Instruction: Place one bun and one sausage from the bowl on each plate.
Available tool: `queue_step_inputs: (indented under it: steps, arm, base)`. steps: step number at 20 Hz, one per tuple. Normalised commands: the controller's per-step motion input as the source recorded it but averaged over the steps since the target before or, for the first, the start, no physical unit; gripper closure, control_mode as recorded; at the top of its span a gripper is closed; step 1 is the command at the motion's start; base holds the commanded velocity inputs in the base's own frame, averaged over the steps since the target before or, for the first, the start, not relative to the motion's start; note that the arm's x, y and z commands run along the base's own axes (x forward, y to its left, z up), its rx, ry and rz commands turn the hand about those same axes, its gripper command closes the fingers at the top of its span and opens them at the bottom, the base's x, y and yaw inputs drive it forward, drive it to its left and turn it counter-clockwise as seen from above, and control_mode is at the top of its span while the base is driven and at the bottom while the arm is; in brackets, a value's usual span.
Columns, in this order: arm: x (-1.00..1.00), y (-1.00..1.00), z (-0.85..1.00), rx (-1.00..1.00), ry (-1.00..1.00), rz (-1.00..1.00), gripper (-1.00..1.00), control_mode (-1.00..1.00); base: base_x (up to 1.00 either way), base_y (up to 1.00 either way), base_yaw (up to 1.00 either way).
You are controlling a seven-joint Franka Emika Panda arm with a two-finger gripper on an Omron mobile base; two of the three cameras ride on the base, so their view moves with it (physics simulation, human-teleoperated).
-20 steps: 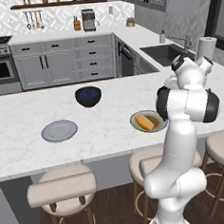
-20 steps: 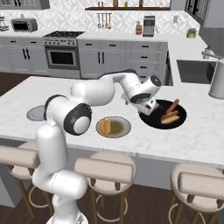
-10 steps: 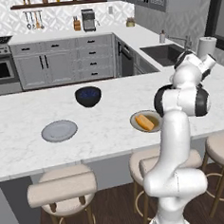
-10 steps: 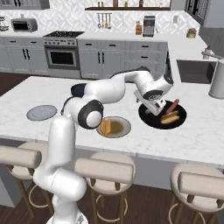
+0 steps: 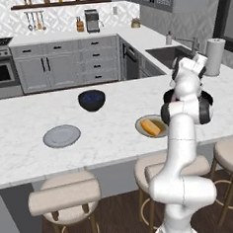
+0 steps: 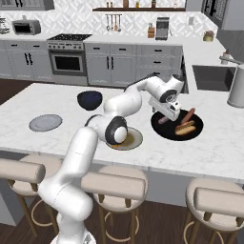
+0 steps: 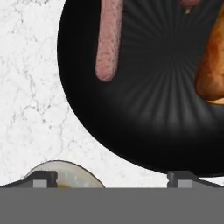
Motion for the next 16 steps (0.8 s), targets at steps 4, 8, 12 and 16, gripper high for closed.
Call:
queue_step_inputs:
  steps: [4,8,12,16]
  arm:
    - [0.33,-0.31,0.00,-0.08,-0.25,0.00,-1.00,-1.00]
    - [0.33,-0.05,-0.06,-0.11,0.07,-0.01,-1.00,-1.00]
    - [0.37,0.01,-0.21,-0.03,0.03,0.00,-1.00,-1.00]
    - [0.48,-0.03,-0.22,0.02,0.02,0.00,-1.00,-1.00]
  base:
    - [0.00,0.00,0.00]
    - [0.00,0.00,0.00]
    - [0.00,0.00,0.00]
    - [0.00,0.00,0.00]
